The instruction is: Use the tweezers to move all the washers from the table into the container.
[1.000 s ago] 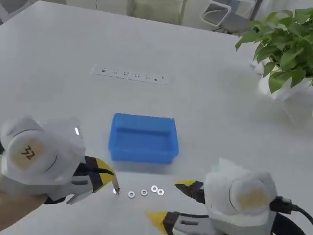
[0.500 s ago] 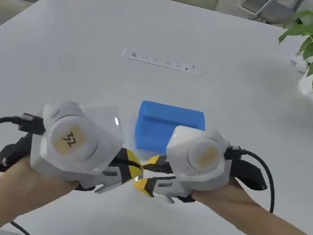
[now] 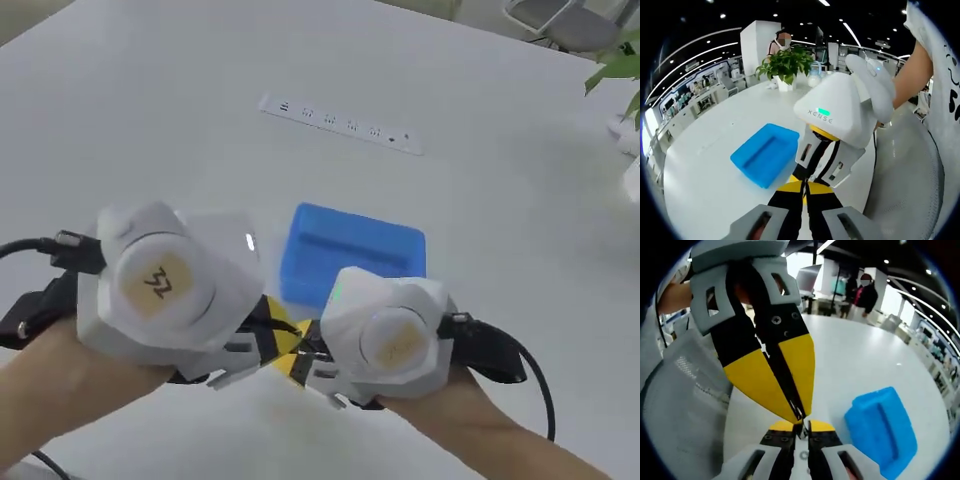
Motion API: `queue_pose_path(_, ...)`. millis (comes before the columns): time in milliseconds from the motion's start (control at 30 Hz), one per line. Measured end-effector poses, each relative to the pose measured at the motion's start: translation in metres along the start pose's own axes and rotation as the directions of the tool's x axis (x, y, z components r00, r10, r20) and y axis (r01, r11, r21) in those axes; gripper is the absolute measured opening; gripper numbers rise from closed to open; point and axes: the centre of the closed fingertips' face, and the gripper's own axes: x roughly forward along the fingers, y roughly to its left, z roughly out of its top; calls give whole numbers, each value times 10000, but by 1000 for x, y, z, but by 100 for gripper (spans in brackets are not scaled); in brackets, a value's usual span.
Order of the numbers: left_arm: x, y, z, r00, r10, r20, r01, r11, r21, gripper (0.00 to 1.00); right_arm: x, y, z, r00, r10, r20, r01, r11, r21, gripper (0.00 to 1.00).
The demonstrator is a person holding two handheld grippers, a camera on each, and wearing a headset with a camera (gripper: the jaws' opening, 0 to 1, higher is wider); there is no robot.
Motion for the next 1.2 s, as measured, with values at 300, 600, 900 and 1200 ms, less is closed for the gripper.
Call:
queue_pose_path(300, -28, 13, 4, 9560, 2464, 1591, -2148, 9576, -1922, 29, 0, -3, -1, 9986, -448, 295, 435, 9982, 424, 4)
queue_pose_path(600, -74, 18, -41, 8289, 5568, 540, -5075, 7891, -3462, 76, -1, -6, 0, 9983, -412, 416, 359, 9920, 1212, 4)
queue_pose_path(900, -77, 13, -45, 7588, 6501, 410, -5817, 7046, -4063, 88, -10, -9, 5, 9977, -296, 607, 129, 9658, 2588, 4)
queue_pose_path(1200, -82, 22, -55, 7091, 7050, 95, -6481, 6571, -3849, 85, -46, -27, 26, 9866, -974, 1306, 594, 9616, 2681, 4)
